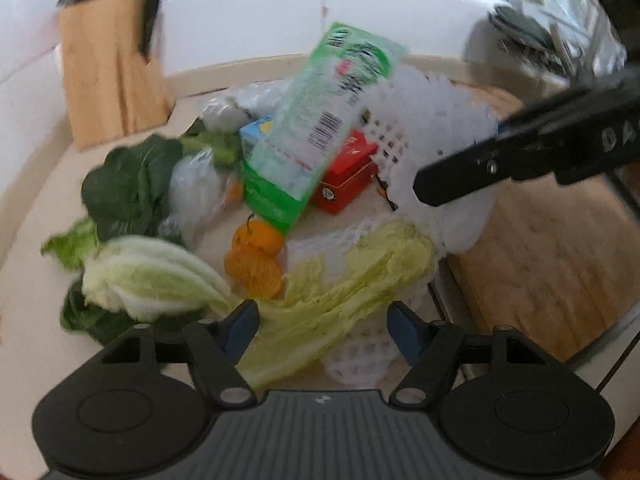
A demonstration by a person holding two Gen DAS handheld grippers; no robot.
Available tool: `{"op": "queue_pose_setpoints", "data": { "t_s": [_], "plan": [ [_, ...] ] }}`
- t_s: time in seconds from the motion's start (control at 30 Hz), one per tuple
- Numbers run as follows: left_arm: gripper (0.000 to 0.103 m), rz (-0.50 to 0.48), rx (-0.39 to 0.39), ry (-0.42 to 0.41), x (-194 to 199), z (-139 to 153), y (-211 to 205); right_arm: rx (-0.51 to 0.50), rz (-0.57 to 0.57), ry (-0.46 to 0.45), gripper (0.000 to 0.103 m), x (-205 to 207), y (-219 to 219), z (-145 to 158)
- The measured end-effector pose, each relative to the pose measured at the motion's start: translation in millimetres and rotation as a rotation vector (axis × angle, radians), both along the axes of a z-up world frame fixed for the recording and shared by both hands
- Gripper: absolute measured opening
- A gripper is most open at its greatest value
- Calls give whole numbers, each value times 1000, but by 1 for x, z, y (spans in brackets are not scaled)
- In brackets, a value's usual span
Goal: Collect trash
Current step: 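Grasp a white foam net with the right tool, then lift the foam net with the right tool while the left tool reaches toward the pile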
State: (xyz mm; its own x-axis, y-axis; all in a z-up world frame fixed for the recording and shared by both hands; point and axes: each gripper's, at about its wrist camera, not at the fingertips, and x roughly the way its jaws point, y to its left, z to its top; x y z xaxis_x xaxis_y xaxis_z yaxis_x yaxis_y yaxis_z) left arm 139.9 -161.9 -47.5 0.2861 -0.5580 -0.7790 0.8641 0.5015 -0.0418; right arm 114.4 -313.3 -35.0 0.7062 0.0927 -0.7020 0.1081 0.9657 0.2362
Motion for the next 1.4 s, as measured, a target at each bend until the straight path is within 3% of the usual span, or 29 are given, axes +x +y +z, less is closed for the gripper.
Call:
{"op": "queue_pose_setpoints", "data": {
  "t_s": [0.03,0.1,0.13,0.17,0.2,0.43,0.47,0.53,0.6,0.7,0.77,0.9,1.0,1.1,1.13,1.2,1.23,1.3,1.33,1.4],
  "plan": [
    [55,13,-4,14,-1,1,4,0,-1,1,37,-1,-1,-1],
    [33,40,-4,37,-3,4,13,4,-3,5,38,-1,-4,-3],
    [28,45,-7,56,-5,6,19,8,-8,8,39,0,-5,-5],
    [8,44,-18,93,-8,9,25,10,-7,14,39,1,-6,-6],
    [4,47,-31,134,-12,11,32,10,-5,18,39,1,-6,-7],
    [4,81,-59,127,-32,22,61,-5,27,39,33,-3,2,-6],
    [8,81,-64,111,-33,23,62,-10,34,44,33,-5,4,-6],
    [29,79,-59,72,-33,23,61,-23,49,52,33,-6,10,-5],
    [64,73,-48,-14,-33,23,54,-36,64,59,36,-6,14,-6],
    [80,25,-25,-153,-41,22,43,-57,62,60,44,-6,18,-7],
    [83,-38,-3,-197,-44,19,34,-74,57,54,56,-6,20,-10],
    [83,-159,87,-244,-47,4,18,-88,52,67,65,0,21,-15],
    [83,-220,133,-228,-43,-1,15,-96,57,70,69,5,22,-17],
    [81,-265,164,-161,-33,-6,14,-101,65,81,71,12,23,-21],
    [79,-258,167,-105,-25,-5,14,-98,66,83,69,15,24,-23],
    [63,-216,168,-1,-13,-4,19,-81,78,98,54,20,24,-26],
    [58,-198,167,6,-12,-1,24,-75,76,116,44,22,25,-28],
    [43,-167,178,22,-12,2,34,-88,62,126,39,22,26,-28],
    [40,-151,171,35,-12,4,39,-86,63,120,37,21,26,-26],
    [21,-136,151,111,-12,7,48,-61,74,115,35,15,27,-20]
  ]
}}
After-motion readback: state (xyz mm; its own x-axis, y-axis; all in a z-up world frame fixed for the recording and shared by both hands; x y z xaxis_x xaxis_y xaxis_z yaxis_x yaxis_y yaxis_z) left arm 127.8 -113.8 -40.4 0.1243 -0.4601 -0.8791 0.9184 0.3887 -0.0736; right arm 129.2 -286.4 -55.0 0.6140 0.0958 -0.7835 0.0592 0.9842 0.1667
